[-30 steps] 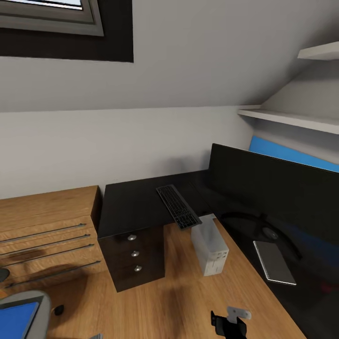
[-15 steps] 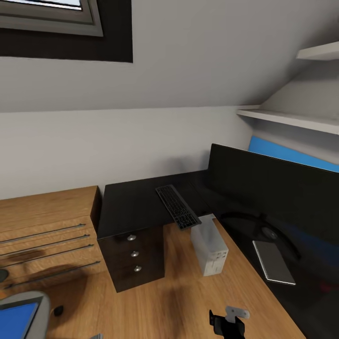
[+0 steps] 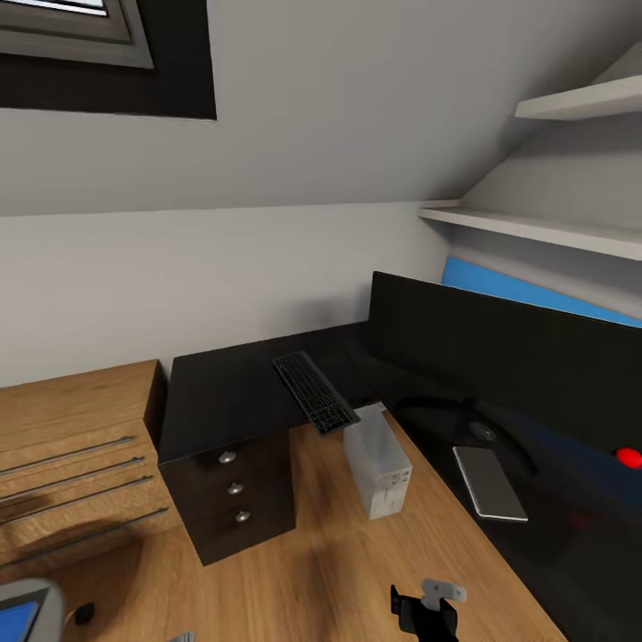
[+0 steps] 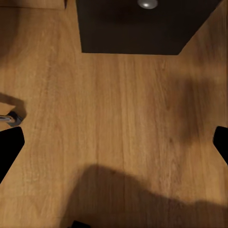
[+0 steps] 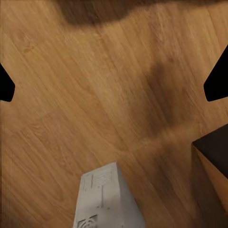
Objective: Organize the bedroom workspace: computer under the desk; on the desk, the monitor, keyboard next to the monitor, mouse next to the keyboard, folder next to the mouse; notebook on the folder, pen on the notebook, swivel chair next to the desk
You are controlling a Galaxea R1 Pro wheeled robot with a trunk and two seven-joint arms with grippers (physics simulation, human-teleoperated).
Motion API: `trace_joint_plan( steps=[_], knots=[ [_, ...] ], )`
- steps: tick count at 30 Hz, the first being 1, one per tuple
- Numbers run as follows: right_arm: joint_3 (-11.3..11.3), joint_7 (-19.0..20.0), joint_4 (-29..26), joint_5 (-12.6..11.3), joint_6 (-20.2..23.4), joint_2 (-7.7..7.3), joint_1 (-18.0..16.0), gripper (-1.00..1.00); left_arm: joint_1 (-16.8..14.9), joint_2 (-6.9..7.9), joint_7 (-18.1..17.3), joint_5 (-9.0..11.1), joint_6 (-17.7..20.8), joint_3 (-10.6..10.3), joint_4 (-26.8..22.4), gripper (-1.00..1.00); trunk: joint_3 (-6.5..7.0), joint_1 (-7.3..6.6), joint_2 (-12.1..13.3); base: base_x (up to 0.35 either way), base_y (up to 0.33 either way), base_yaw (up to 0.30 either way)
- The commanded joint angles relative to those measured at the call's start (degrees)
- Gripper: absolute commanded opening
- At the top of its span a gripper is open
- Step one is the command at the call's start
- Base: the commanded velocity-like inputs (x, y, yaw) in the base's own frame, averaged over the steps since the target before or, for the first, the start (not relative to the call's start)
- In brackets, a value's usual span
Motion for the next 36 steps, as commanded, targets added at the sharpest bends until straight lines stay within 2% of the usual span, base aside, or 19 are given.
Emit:
trace_joint_plan(
  steps=[1, 7, 10, 11, 17, 28, 36],
  knots=[
    [-0.3, -0.1, 0.1, 0.0, -0.3, 0.02, -0.1, 1.00, 0.0, 0.01, -0.4, 0.6, -0.2, -0.3, 0.1, 1.00, -0.07, 0.01, -0.1, 0.000, 0.000, -0.082],
    [-0.3, 0.0, 0.1, 0.9, -0.3, 0.00, -0.1, 1.00, 0.0, 0.01, -0.5, 0.6, -0.1, -0.3, 0.1, 1.00, -0.07, 0.01, -0.1, 0.000, 0.000, -0.026],
    [-0.3, 0.0, 0.1, 2.0, -0.3, -0.02, -0.1, 1.00, 0.0, 0.01, -0.7, 0.6, -0.1, -0.3, 0.1, 1.00, -0.07, 0.01, -0.1, 0.000, 0.000, -0.009],
    [-0.3, -0.1, 0.1, 3.4, -0.3, -0.20, -0.1, 1.00, -0.1, 0.01, -0.9, 0.6, -0.2, -0.3, 0.1, 1.00, -0.07, 0.01, -0.1, -0.026, 0.006, -0.001],
    [-0.3, -0.1, 0.1, 3.6, -0.3, -0.26, -0.1, 1.00, -0.1, 0.01, -0.9, 0.6, -0.2, -0.3, 0.1, 1.00, -0.07, 0.01, -0.1, -0.113, 0.090, -0.001],
    [-0.3, -0.1, 0.1, 3.8, -0.6, -0.23, -0.1, 1.00, -0.1, 0.01, -0.9, 0.6, -0.2, -0.3, 0.1, 1.00, 0.09, 0.01, -0.1, -0.204, 0.220, -0.051],
    [-0.3, -0.1, 0.1, 3.7, -4.6, -0.23, 0.0, 1.00, -0.1, 0.01, -0.8, 0.6, -0.1, -0.3, 0.1, 1.00, 0.59, 0.01, -0.1, -0.082, 0.101, -0.146]
  ],
)
